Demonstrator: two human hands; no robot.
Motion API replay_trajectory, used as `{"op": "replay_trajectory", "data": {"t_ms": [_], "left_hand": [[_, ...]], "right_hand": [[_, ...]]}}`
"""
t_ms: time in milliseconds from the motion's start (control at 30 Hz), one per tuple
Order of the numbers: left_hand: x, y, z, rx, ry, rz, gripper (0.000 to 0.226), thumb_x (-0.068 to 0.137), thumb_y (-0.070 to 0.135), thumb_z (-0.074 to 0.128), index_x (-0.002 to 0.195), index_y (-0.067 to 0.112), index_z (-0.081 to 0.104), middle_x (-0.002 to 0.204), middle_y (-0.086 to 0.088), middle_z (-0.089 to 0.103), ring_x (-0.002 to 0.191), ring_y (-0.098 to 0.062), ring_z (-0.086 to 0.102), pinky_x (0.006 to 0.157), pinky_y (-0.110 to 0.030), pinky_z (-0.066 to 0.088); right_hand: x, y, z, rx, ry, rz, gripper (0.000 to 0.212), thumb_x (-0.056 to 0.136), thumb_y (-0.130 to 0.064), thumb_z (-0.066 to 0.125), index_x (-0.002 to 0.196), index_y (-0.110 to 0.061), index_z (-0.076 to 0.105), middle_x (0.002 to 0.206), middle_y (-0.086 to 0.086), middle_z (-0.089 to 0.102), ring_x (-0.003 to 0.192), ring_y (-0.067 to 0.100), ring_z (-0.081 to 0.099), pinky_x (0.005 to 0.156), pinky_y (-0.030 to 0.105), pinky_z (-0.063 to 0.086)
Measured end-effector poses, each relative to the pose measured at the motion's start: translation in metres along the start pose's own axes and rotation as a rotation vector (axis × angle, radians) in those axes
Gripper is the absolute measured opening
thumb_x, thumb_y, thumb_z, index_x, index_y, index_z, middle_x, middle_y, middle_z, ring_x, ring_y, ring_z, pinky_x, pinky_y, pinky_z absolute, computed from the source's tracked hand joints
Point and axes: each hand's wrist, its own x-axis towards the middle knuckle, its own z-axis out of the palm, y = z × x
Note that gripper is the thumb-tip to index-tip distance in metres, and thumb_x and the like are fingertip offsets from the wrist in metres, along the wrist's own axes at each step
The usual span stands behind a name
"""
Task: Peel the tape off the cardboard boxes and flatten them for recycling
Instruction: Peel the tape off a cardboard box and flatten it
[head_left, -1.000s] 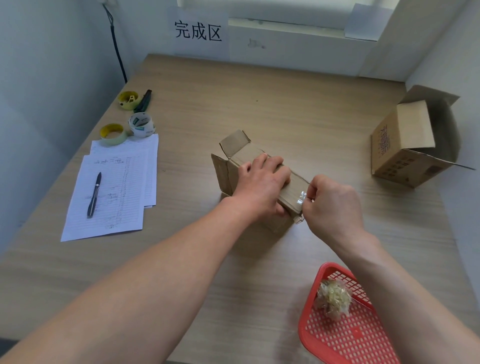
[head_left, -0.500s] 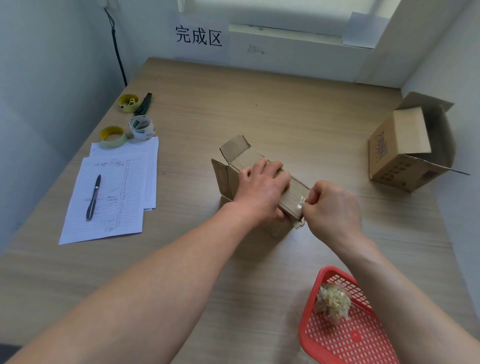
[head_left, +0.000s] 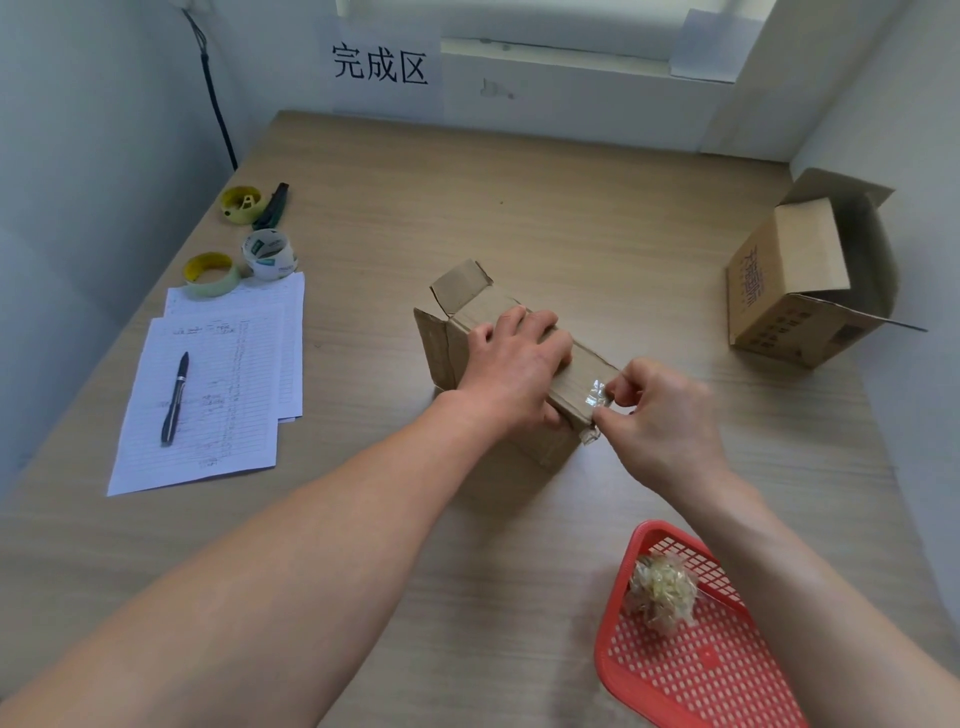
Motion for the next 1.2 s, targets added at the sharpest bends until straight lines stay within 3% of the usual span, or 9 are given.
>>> {"op": "replay_trajectory", "data": {"t_ms": [133, 267, 400, 500, 633, 833, 967, 1100, 1200], "left_hand": [[-0.001, 0.0, -0.001, -0.006, 0.002, -0.004, 0.078, 0.063, 0.052, 0.085, 0.127, 0.029, 0.048, 0.155, 0.003, 0.026, 0.145, -0.027, 0.015, 0.112, -0.05, 0.02], [0.0, 0.001, -0.002, -0.011, 0.013, -0.002, 0.073, 0.067, 0.051, 0.082, 0.127, 0.029, 0.048, 0.155, 0.002, 0.027, 0.144, -0.026, 0.017, 0.112, -0.049, 0.02], [-0.001, 0.001, -0.001, -0.012, 0.004, -0.007, 0.076, 0.065, 0.051, 0.083, 0.128, 0.029, 0.048, 0.156, 0.002, 0.025, 0.146, -0.027, 0.015, 0.112, -0.05, 0.019], [-0.001, 0.0, -0.001, -0.027, 0.001, -0.011, 0.077, 0.064, 0.051, 0.085, 0.128, 0.029, 0.048, 0.156, 0.003, 0.025, 0.146, -0.027, 0.014, 0.113, -0.05, 0.018], [0.001, 0.001, 0.0, -0.03, -0.001, -0.016, 0.077, 0.062, 0.05, 0.086, 0.127, 0.03, 0.048, 0.156, 0.005, 0.025, 0.146, -0.025, 0.014, 0.112, -0.048, 0.018], [0.0, -0.001, 0.0, -0.047, 0.006, -0.027, 0.078, 0.059, 0.049, 0.088, 0.125, 0.031, 0.05, 0.153, 0.007, 0.027, 0.144, -0.021, 0.015, 0.111, -0.045, 0.017], [0.0, -0.002, 0.0, -0.051, 0.018, -0.031, 0.078, 0.058, 0.048, 0.088, 0.125, 0.031, 0.051, 0.153, 0.008, 0.028, 0.143, -0.02, 0.016, 0.11, -0.043, 0.018], [0.003, -0.001, 0.001, -0.044, 0.01, -0.038, 0.079, 0.058, 0.048, 0.088, 0.125, 0.031, 0.051, 0.154, 0.008, 0.027, 0.144, -0.02, 0.016, 0.111, -0.043, 0.018], [0.004, -0.001, 0.0, -0.053, 0.008, -0.044, 0.08, 0.057, 0.048, 0.089, 0.125, 0.031, 0.051, 0.154, 0.009, 0.027, 0.145, -0.02, 0.015, 0.111, -0.043, 0.018]], "right_hand": [[-0.008, 0.001, -0.002, 0.184, -0.007, 0.074, 0.028, 0.069, -0.015, 0.082, 0.07, -0.018, 0.053, 0.068, -0.003, 0.064, 0.064, 0.02, 0.062, 0.059, 0.034, 0.046], [-0.023, 0.002, 0.009, 0.221, -0.031, 0.142, 0.044, 0.065, -0.033, 0.09, 0.075, -0.016, 0.05, 0.066, -0.003, 0.065, 0.063, 0.013, 0.062, 0.058, 0.033, 0.046], [-0.022, 0.009, 0.014, 0.327, -0.052, 0.153, 0.028, 0.069, 0.001, 0.079, 0.066, -0.011, 0.055, 0.061, -0.004, 0.058, 0.054, 0.006, 0.049, 0.053, 0.02, 0.04], [-0.014, 0.019, 0.002, 0.546, -0.008, 0.254, 0.025, 0.073, 0.011, 0.073, 0.068, -0.008, 0.058, 0.067, 0.009, 0.064, 0.06, 0.018, 0.059, 0.059, 0.038, 0.05], [-0.005, 0.025, -0.003, 0.793, 0.024, 0.394, 0.023, 0.083, 0.013, 0.063, 0.081, -0.009, 0.064, 0.074, 0.011, 0.061, 0.066, 0.021, 0.061, 0.062, 0.036, 0.05], [0.002, 0.037, 0.019, 0.646, 0.082, 0.476, 0.029, 0.094, -0.002, 0.053, 0.091, -0.023, 0.073, 0.084, 0.0, 0.072, 0.078, 0.013, 0.069, 0.074, 0.035, 0.057], [0.005, 0.038, 0.013, 0.775, 0.088, 0.499, 0.031, 0.093, -0.002, 0.043, 0.076, -0.015, 0.065, 0.081, 0.005, 0.065, 0.084, 0.022, 0.067, 0.07, 0.037, 0.055], [0.008, 0.036, 0.006, 1.128, 0.05, 0.619, 0.015, 0.079, -0.022, 0.053, 0.071, -0.01, 0.056, 0.085, 0.01, 0.062, 0.086, 0.028, 0.072, 0.065, 0.037, 0.055], [0.006, 0.037, 0.01, 0.982, 0.036, 0.562, 0.029, 0.086, -0.013, 0.07, 0.068, -0.016, 0.048, 0.089, 0.005, 0.066, 0.092, 0.021, 0.068, 0.068, 0.036, 0.053]]}}
